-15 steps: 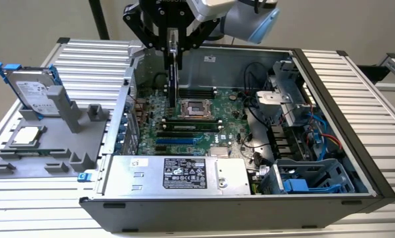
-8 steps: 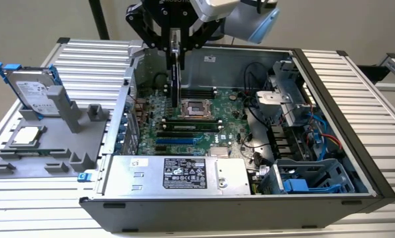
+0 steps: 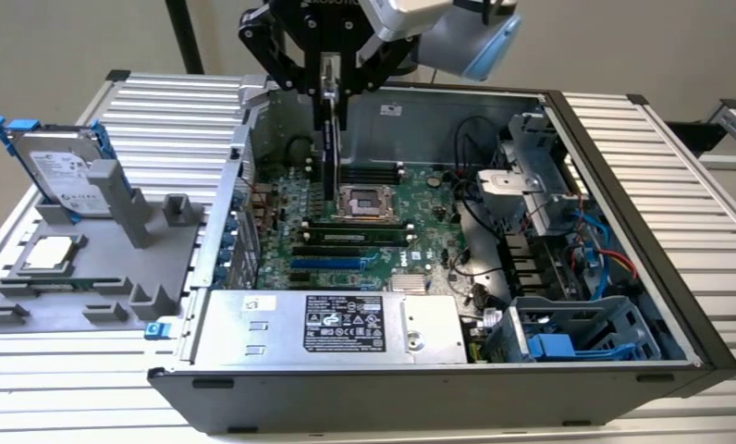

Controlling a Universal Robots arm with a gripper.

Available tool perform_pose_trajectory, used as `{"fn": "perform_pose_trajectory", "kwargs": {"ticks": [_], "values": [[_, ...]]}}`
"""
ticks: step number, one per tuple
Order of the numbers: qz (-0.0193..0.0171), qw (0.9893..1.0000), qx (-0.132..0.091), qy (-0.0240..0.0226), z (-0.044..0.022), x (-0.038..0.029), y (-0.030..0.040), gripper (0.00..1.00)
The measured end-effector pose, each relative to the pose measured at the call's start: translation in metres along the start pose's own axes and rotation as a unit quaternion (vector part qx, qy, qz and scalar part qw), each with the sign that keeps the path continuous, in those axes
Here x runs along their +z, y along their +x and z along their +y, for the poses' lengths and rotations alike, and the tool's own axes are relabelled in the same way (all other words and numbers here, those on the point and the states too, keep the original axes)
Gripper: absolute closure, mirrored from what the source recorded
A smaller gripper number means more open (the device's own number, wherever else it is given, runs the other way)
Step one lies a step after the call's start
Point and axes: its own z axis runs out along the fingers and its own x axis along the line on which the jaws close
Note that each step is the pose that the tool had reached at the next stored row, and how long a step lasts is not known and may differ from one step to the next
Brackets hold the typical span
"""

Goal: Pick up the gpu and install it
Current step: 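Pick up the gpu and move the gpu toward the slot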

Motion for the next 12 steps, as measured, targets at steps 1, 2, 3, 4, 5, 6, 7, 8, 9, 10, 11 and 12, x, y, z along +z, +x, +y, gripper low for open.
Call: {"fn": "perform_pose_trajectory", "kwargs": {"ticks": [1,2,3,4,5,6,7,8,9,10,11,12], "values": [[0.0,1.0,0.0,0.0,-0.0001,0.0,-0.001,1.0],[0.0,1.0,0.0,0.0,-0.0001,0.0,-0.002,1.0],[0.0,1.0,0.0,0.0,-0.0002,0.0,-0.0028,1.0],[0.0,1.0,0.0,0.0,-0.0002,0.0,-0.0035,1.0],[0.0,1.0,0.0,0.0,-0.0002,0.0001,-0.0043,1.0],[0.0,1.0,0.0,0.0,-0.0002,0.0001,-0.0051,1.0],[0.0,1.0,0.0,0.0,-0.0003,0.0001,-0.0059,1.0],[0.0,1.0,0.0,0.0,-0.0003,0.0001,-0.0066,1.0],[0.0,1.0,0.0,0.0,-0.0003,0.0001,-0.0074,1.0],[0.0,1.0,0.0,0.0,-0.0004,0.0001,-0.0081,1.0],[0.0,1.0,0.0,0.0,-0.0004,0.0001,-0.0088,1.0],[0.0,1.0,0.0,0.0,-0.0004,0.0001,-0.0097,1.0]]}}
